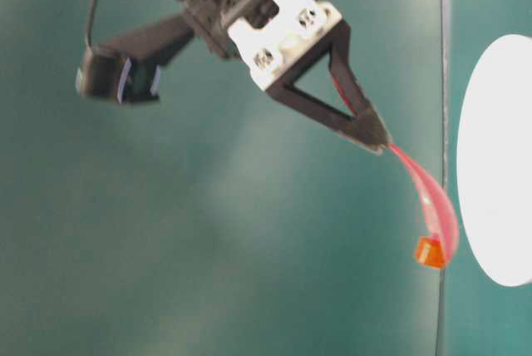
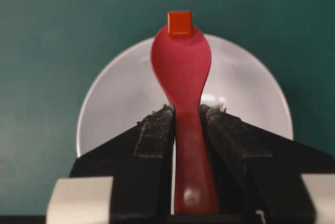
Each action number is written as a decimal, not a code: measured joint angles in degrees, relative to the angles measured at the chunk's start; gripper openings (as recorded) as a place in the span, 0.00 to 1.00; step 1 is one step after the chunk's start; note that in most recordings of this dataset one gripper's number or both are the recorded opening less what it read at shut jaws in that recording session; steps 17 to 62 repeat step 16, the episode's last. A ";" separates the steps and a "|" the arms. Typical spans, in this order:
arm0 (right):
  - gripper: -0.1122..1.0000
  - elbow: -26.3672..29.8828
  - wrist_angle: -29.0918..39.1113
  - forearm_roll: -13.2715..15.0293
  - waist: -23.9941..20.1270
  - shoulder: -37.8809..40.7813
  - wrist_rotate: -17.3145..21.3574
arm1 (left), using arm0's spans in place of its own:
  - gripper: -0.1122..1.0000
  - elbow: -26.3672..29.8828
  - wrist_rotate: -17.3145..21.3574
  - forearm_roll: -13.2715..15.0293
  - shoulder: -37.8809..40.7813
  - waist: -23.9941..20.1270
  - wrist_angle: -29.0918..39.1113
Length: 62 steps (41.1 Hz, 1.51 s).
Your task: Grip the spoon and scoop the red block from the bowl with right arm.
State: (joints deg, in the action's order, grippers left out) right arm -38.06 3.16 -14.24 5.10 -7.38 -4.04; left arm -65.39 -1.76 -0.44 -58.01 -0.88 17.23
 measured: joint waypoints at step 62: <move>0.32 -7.47 -11.60 0.00 -0.53 -6.86 0.00 | 0.10 0.00 -0.35 0.00 0.09 0.09 -0.09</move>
